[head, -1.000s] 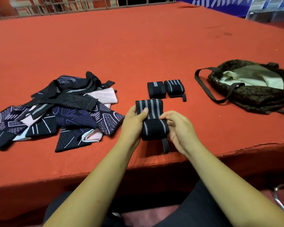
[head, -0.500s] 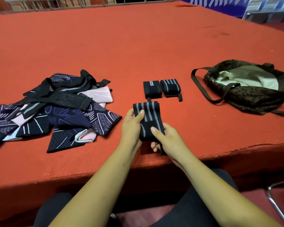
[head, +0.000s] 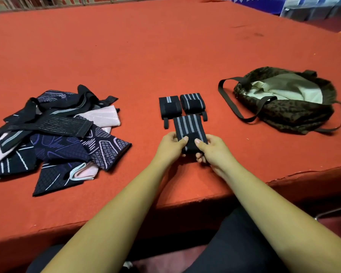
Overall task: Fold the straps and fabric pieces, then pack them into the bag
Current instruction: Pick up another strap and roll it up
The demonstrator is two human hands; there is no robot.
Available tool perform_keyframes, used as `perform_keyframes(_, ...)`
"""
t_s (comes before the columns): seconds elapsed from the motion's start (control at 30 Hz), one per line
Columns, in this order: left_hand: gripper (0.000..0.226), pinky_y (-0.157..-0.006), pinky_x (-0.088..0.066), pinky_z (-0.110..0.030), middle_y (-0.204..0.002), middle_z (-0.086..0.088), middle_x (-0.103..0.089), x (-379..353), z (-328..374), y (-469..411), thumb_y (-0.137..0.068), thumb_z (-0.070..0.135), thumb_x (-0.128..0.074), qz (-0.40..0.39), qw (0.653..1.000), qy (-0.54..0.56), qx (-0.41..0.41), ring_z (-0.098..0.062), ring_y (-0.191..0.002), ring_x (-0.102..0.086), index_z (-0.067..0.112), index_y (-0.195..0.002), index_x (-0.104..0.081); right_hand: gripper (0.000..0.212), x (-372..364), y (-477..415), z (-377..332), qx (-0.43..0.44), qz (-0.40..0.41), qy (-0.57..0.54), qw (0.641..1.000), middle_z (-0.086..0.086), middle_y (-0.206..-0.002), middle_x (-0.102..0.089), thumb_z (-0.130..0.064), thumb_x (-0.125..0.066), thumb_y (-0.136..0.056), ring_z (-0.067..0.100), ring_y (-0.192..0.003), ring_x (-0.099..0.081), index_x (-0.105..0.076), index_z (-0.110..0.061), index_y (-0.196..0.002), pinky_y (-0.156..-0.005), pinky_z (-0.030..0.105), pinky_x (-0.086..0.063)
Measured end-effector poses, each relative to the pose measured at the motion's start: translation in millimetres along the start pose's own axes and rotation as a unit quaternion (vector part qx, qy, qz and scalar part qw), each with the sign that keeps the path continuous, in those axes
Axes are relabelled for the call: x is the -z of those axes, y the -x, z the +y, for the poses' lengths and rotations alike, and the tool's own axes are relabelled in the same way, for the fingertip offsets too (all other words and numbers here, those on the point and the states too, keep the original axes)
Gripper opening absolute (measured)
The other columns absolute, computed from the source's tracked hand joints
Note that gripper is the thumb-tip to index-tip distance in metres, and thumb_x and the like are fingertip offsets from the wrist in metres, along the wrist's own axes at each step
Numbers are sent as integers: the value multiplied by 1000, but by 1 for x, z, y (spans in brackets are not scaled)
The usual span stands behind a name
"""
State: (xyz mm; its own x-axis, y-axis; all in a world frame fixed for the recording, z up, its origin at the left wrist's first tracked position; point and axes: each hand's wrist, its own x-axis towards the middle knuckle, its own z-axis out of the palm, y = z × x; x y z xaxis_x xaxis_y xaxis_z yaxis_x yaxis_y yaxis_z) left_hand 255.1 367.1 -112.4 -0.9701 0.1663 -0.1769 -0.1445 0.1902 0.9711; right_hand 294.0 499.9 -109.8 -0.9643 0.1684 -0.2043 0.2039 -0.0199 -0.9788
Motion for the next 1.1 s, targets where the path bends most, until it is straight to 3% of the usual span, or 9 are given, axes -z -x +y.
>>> perform_keyframes(0.13, 21, -52, -49, -22, -103, -22, -69, -6, 1, -24, -98, 16, -57, 53, 998, -19, -12, -18, -73, -62, 3, -114, -61, 25, 5, -23, -11, -20, -16, 14, 1000, 13, -86, -61, -3, -42, -101, 13, -56, -53, -59, -3, -119, -50, 26, -48)
perform_keyframes(0.3, 15, -52, -50, -22, -84, -9, -63, 14, 23, -54, -96, 15, -61, 90, 995, 4, -45, -16, -66, -59, 6, -108, -65, 18, -3, -57, -34, 54, 23, 58, 997, 11, -80, -63, -9, -58, -96, 12, -51, -54, -54, -2, -112, -46, 27, -46)
perform_keyframes(0.4, 17, -58, -53, -30, -75, -3, -62, 32, 39, -83, -95, 16, -64, 120, 992, 1, -49, -16, -61, -58, 3, -105, -67, 22, -20, -82, -51, 67, 39, 48, 996, 15, -86, -62, -11, -61, -95, 16, -53, -57, -45, -5, -108, -52, 31, -50)
perform_keyframes(0.53, 29, -70, -58, -35, -92, -9, -62, 49, 56, -118, -94, 14, -65, 156, 987, 13, -37, -19, -73, -63, 4, -118, -52, 19, -44, -116, -69, 24, 40, 12, 999, 8, -73, -61, -9, -53, -99, 18, -57, -59, -43, -9, -115, -70, 39, -53)
perform_keyframes(0.6, 27, -77, -59, -36, -89, -6, -57, 55, 61, -133, -93, 9, -60, 168, 986, 8, -18, -16, -71, -60, 8, -114, -44, 10, -50, -129, -73, 25, 45, 42, 998, 7, -73, -62, -6, -51, -99, 15, -56, -62, -47, -13, -106, -63, 30, -56)
perform_keyframes(0.67, 26, -79, -60, -38, -90, -9, -60, 61, 60, -146, -90, 7, -56, 161, 987, -7, -7, -16, -69, -61, 0, -114, -49, 19, -53, -138, -73, 29, 64, 72, 995, 9, -76, -62, 0, -51, -97, 15, -57, -66, -47, -16, -87, -51, 21, -54)
perform_keyframes(0.83, 27, -53, -50, -27, -84, -9, -62, 62, 37, -155, -91, 11, -56, 133, 985, -104, 29, -16, -60, -59, 6, -117, -50, 16, -57, -149, -56, 4, 90, 130, 987, 13, -71, -70, -1, -46, -92, 22, -63, -72, -59, -8, -97, -65, 31, -61)
perform_keyframes(0.93, 32, -70, -55, -37, -96, -10, -65, 60, 22, -159, -93, 17, -57, 137, 980, -145, 11, -27, -78, -65, 9, -124, -52, 18, -58, -147, -46, 34, 107, 182, 977, 17, -72, -72, -16, -52, -95, 18, -55, -70, -57, -8, -79, -53, 26, -56)
perform_keyframes(1.1, 33, -89, -54, -40, -114, -9, -70, 58, 12, -163, -96, 23, -56, 127, 979, -160, -20, -26, -99, -67, 12, -127, -60, 25, -64, -157, -39, 35, 142, 202, 968, 18, -73, -70, -24, -61, -92, 32, -63, -71, -47, -15, -73, -62, 48, -61)
